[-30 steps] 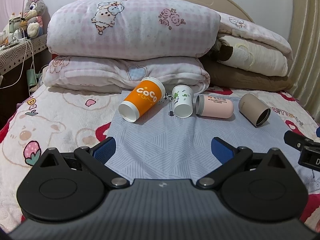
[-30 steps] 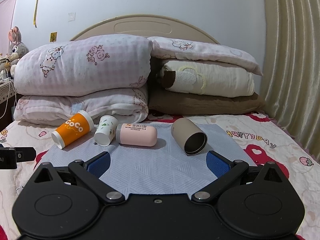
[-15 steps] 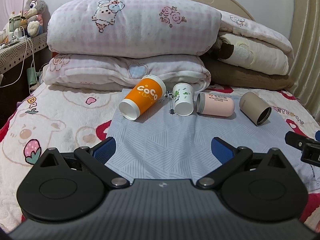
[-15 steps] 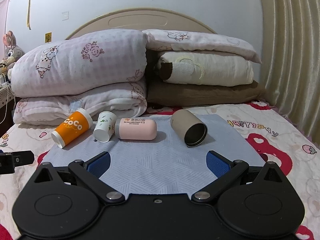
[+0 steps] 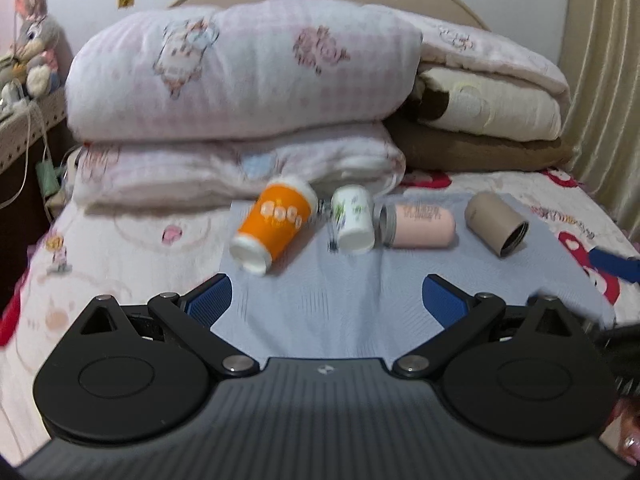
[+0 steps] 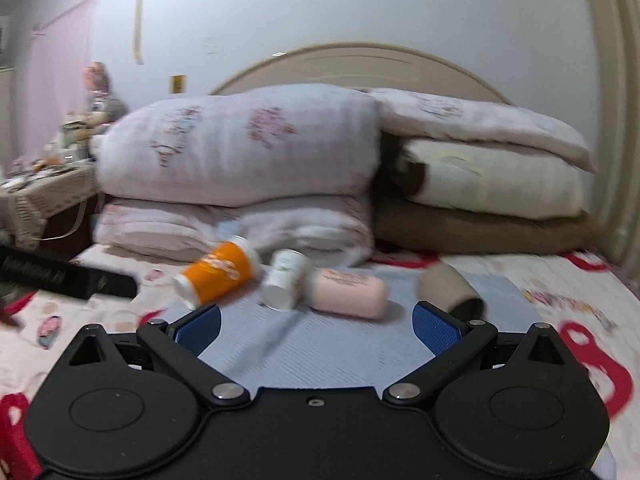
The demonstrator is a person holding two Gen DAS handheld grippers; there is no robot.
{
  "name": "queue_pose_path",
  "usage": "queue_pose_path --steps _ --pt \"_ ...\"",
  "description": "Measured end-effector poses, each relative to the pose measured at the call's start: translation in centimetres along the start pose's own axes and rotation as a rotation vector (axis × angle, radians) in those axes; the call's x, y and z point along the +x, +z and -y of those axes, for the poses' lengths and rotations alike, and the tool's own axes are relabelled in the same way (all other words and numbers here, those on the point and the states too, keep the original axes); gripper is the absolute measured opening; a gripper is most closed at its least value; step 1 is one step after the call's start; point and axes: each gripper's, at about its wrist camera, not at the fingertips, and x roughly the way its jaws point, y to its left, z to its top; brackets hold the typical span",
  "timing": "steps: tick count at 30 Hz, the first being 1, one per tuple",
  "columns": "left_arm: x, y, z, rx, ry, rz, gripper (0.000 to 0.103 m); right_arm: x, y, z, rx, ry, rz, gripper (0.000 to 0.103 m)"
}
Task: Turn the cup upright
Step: 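Move the right tool toward the white paper cup lying on its side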
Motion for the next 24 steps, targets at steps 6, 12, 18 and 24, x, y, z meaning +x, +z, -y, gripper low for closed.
queue_pose_path --steps 6,12,18,24 --pt "3.0 5.0 -0.5 -0.041 -0.074 -0.048 0.103 4.0 2.9 -1.3 -0.046 0.174 -0.104 0.103" --pt "8.7 6.5 -1.1 -0.108 -0.078 -0.114 0.100 11.1 3.8 -2.2 -0.006 0.234 -0.212 0.097" --pt "12.9 5.8 -2.7 -0.150 -0.096 -0.131 0.099 17.1 2.8 -1.7 0.089 0.273 -0.254 0.085" --pt "16.7 4.2 -5.1 -0.257 -0.190 -0.130 0.084 21.4 1.5 -2.6 0.059 0.232 -0.230 0.066"
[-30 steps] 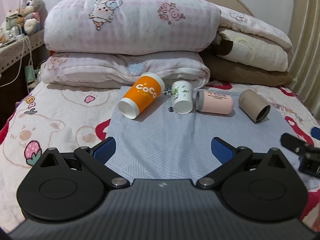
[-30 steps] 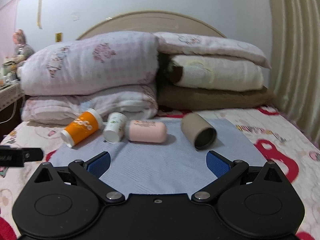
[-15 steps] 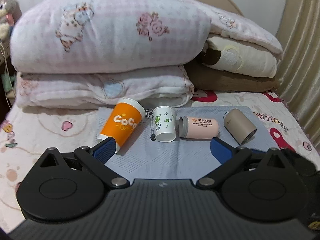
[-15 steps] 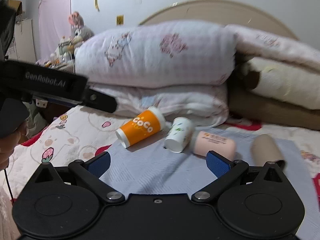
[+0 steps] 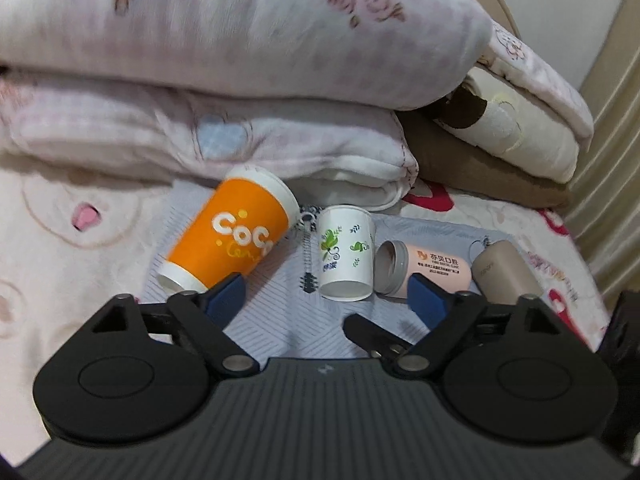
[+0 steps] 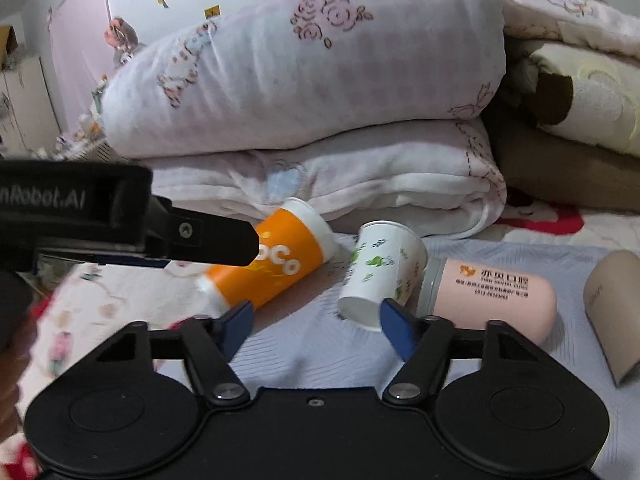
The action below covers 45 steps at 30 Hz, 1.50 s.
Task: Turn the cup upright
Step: 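Move the right tool toward the white paper cup lying on its side, then grasp the white paper cup with the right tool and lift it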
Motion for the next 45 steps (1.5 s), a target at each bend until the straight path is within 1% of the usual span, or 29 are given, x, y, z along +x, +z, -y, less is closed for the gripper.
queue_pose_path --steps 2,4,8,9,14,20,22,26,28,30,31,33,39,42,45 --pt "1.0 -0.3 -0.9 -0.040 -0.048 0.010 0.084 1.1 -0.4 -0.2 -0.027 -0.038 0.018 0.064" --pt "1.9 -0.5 -1.4 -0.070 -0.082 0.014 0.084 2.0 -0.7 -0.4 -0.056 -0.087 0.047 0.064" --pt "3.2 -0.7 -1.8 -0.085 -0.130 0.029 0.083 3.3 -1.2 -1.3 -0.152 -0.158 0.103 0.064" --pt "3.5 -0.7 -2.0 -0.093 -0.143 0.030 0.081 3.5 -1.3 -1.4 -0.165 -0.166 0.109 0.064" --pt "4.6 -0.7 -3.1 -0.150 -0.189 0.030 0.081 4.4 -1.7 -1.2 -0.161 -0.189 0.138 0.064" --pt "5.6 -1.0 -3.7 -0.150 -0.202 0.006 0.081 5.6 -1.9 -0.6 -0.134 -0.177 0.113 0.064" --pt "5.9 -1.1 -4.0 -0.164 -0.215 0.008 0.075 5.9 -1.7 -0.3 -0.121 -0.179 0.101 0.064" --pt "6.5 -1.4 -4.5 -0.205 -0.233 0.005 0.073 6.7 -2.0 0.1 -0.086 -0.174 0.077 0.064" --pt "6.7 -1.5 -4.6 -0.206 -0.227 0.001 0.072 7.1 -2.2 0.4 -0.071 -0.178 0.065 0.067" --pt "6.7 -1.6 -4.6 -0.207 -0.226 0.002 0.071 7.0 -2.3 0.7 -0.051 -0.149 0.072 0.075" --pt "6.7 -1.6 -4.6 -0.206 -0.227 0.002 0.070 7.0 -2.2 0.8 -0.036 -0.143 0.069 0.077" --pt "6.8 -1.6 -4.5 -0.204 -0.226 0.002 0.070 7.2 -2.2 1.2 0.008 -0.144 0.059 0.077" --pt "6.6 -1.7 -4.5 -0.212 -0.220 0.004 0.070 7.8 -2.4 2.3 0.116 -0.110 0.035 0.077" --pt "6.2 -1.5 -4.6 -0.213 -0.186 0.012 0.070 7.9 -2.4 3.2 0.195 -0.069 0.033 0.079" --pt "5.4 -1.1 -4.4 -0.192 -0.165 0.027 0.070 7.9 -2.3 3.8 0.254 -0.047 0.027 0.079"
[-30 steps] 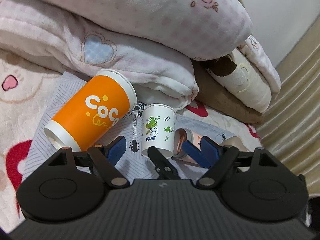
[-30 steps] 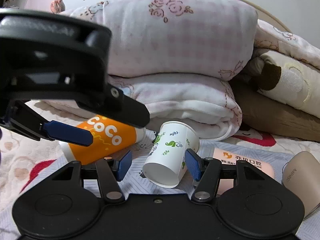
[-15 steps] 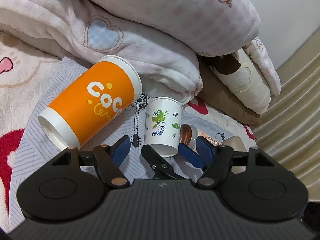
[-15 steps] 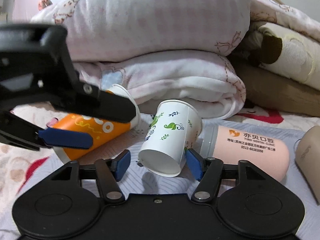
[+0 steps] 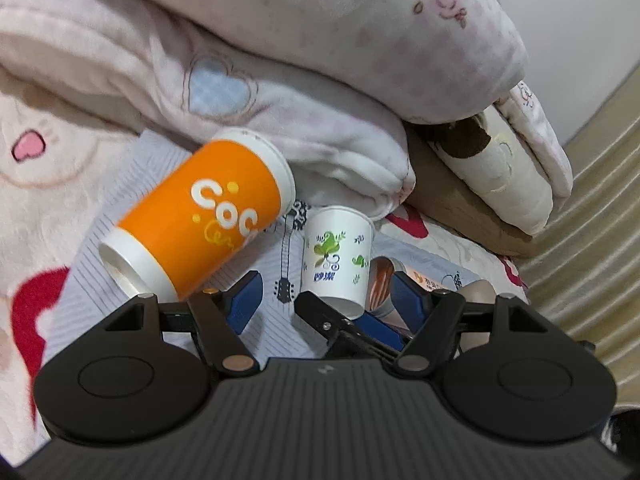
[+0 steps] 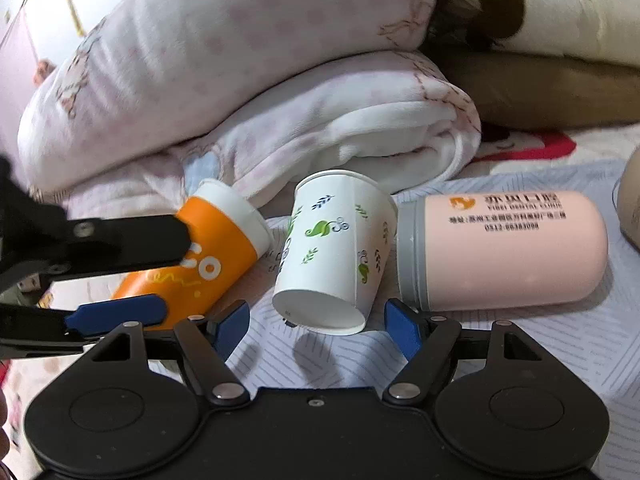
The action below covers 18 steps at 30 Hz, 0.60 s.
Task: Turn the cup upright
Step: 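Grasp the white paper cup with the right tool and lift it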
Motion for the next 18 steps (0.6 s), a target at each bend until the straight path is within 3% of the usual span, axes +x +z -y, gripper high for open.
queue_pose_path --steps 3,4,5,11,18 --pt "0.1 0.2 0.0 0.012 0.017 -0.008 0.070 0.1 0.3 0.3 0.033 0.017 0.005 0.077" --pt "0.2 0.2 -0.2 0.005 0.013 -0.013 0.070 0.2 0.4 0.5 0.040 0.024 0.009 0.073" --pt "0.4 0.1 -0.4 -0.004 0.011 -0.020 0.070 0.3 0.5 0.5 0.044 0.030 0.010 0.062" --pt "1.5 -0.3 -1.3 -0.042 0.002 -0.045 0.070 0.2 0.3 -0.1 -0.033 0.015 0.020 0.062" --pt "2.0 -1.0 -0.4 -0.014 -0.004 -0.111 0.070 -1.6 0.2 -1.3 -0.098 0.031 -0.013 0.062"
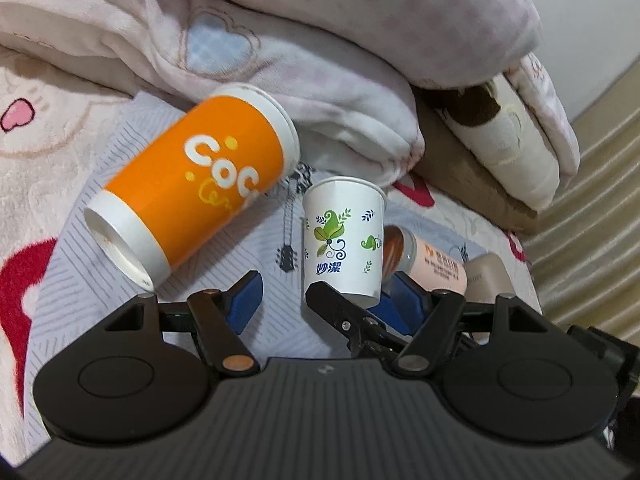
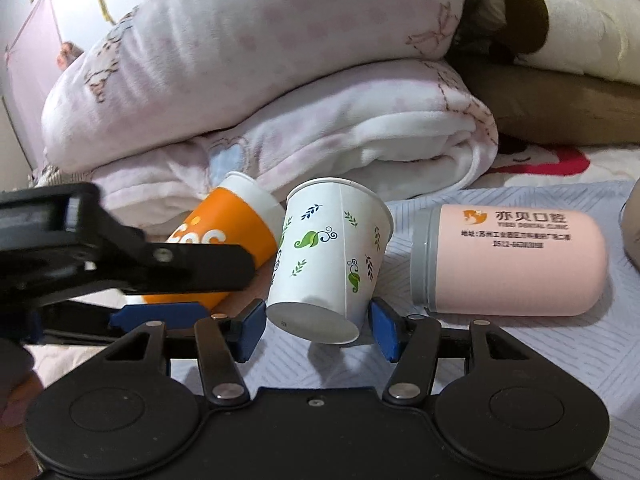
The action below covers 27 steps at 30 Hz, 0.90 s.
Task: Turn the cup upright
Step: 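Grasp the white paper cup with the right tool and lift it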
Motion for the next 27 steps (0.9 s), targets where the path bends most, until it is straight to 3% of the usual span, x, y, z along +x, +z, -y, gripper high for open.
queue_pose_path --steps 8,14,18,27 --pt "-0.7 -1.7 1.4 -0.014 -0.040 -0.086 0.070 -3.1 -0.9 0.2 -0.025 -0.021 -0.086 0.062" --pt "-2.4 -4.0 2.6 0.004 -0.053 -0.129 0.070 -5.9 -1.6 -0.2 -0.042 -0.035 -0.104 0.062" --pt "-3.7 -5.2 3.2 -0.057 -0.089 -0.189 0.070 -8.2 -2.6 -0.8 -0.074 -0.040 -0.104 0.062" --pt "-8.1 -7.6 6.5 0.027 -0.045 -0.139 0.070 -12.9 -4.1 -2.0 -0.172 -0.035 -0.151 0.062"
